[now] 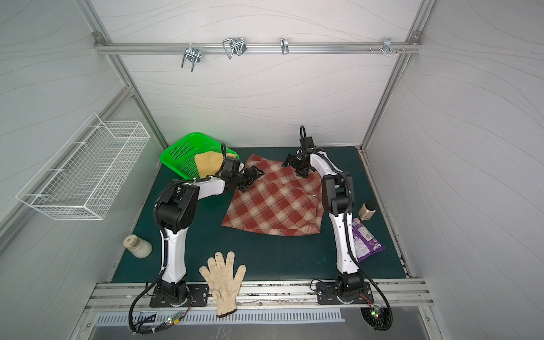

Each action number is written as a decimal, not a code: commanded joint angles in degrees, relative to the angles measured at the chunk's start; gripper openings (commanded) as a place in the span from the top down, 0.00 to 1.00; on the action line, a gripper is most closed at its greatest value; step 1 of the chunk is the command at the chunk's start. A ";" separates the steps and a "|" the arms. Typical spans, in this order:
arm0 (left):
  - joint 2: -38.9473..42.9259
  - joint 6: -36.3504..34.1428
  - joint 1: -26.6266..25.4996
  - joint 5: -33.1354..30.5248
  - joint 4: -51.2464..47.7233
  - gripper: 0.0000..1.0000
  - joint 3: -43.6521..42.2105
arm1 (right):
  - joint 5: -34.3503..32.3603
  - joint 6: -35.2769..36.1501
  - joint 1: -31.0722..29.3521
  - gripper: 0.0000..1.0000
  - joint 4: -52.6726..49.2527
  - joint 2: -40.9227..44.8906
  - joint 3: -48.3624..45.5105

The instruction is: Fold and stack the skirts

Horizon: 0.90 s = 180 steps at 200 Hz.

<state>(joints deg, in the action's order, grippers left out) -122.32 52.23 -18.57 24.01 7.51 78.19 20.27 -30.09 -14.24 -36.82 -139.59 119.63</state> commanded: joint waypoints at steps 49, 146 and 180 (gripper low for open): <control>22.17 3.48 -0.05 -1.30 -0.54 0.01 -12.61 | -4.90 1.59 -3.72 0.01 9.84 32.30 -30.25; 42.19 0.00 -5.60 -5.16 -0.92 0.01 -41.09 | -16.39 -4.10 -14.58 0.01 15.49 62.14 -72.39; 40.23 -0.98 -5.60 -6.41 1.01 0.01 -43.74 | -19.49 -4.45 -15.28 0.01 13.88 67.49 -77.13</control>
<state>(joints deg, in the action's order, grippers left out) -81.14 52.95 -24.21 19.64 5.48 34.65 4.89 -33.19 -28.99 -23.44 -74.85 43.38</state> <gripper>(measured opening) 0.988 0.990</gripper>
